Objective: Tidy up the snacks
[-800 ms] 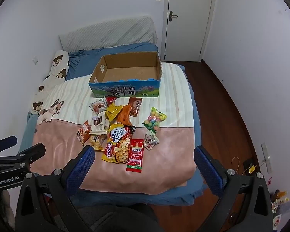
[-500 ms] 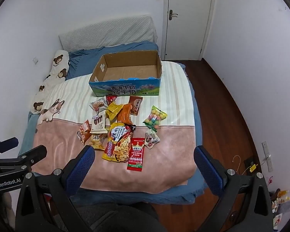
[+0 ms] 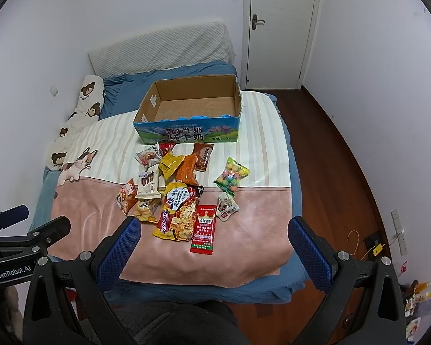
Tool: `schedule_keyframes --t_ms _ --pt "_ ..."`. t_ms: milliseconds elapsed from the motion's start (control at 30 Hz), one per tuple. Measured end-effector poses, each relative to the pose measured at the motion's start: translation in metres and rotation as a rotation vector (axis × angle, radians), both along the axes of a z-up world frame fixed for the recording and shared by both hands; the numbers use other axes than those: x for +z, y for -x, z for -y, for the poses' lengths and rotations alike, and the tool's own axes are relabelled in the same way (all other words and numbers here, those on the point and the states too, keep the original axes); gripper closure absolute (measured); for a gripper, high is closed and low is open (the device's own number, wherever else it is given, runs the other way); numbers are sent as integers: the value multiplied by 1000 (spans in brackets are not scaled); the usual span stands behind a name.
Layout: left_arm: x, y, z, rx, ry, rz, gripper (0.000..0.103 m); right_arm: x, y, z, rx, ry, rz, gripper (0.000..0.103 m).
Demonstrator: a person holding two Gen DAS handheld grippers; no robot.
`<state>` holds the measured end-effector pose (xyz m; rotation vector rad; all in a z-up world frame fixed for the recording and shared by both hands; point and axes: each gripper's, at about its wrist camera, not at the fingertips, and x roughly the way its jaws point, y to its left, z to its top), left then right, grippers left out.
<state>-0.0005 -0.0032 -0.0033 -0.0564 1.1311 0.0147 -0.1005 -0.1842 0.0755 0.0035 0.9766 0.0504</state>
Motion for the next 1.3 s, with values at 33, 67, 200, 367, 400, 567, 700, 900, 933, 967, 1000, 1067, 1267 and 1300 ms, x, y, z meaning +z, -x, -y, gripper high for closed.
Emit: schedule_keyframes --t_ms 33,67,200,367,400,567,700,900,933,967,1000,1067,1267,1300 --pt "0 0 0 0 0 1 0 0 -1 1 0 -2 -1 0" --pt "0 0 0 0 -1 1 0 0 -1 1 -1 -3 -2 0" --pt "5 -2 1 3 3 3 0 3 -1 -1 -3 -1 1 0" --pt "6 -5 1 4 5 4 0 5 -8 -2 1 -2 1 0" --pt "6 -5 1 4 5 4 0 4 -9 -2 1 -4 0 0" --pt "6 -4 0 4 6 6 0 5 -12 -2 2 -5 3 0" --pt "6 -4 0 4 7 7 0 6 -13 -3 2 -6 2 0" --pt "5 -9 0 2 9 5 0 5 -14 -3 -1 -4 4 0" --pt "5 -10 0 1 10 5 0 4 -14 -3 -2 -5 3 0" --pt "4 -11 0 0 10 4 0 4 -15 -3 -2 -4 1 0" --pt "4 -12 0 0 10 4 0 3 -15 -3 -1 -6 1 0" --pt "4 -12 0 1 11 5 0 3 -15 -3 -1 -3 2 0" --pt "4 -12 0 0 11 5 0 3 -16 -2 -1 -5 4 0" --pt "4 -12 0 0 11 5 0 3 -16 -3 -1 -5 4 0"
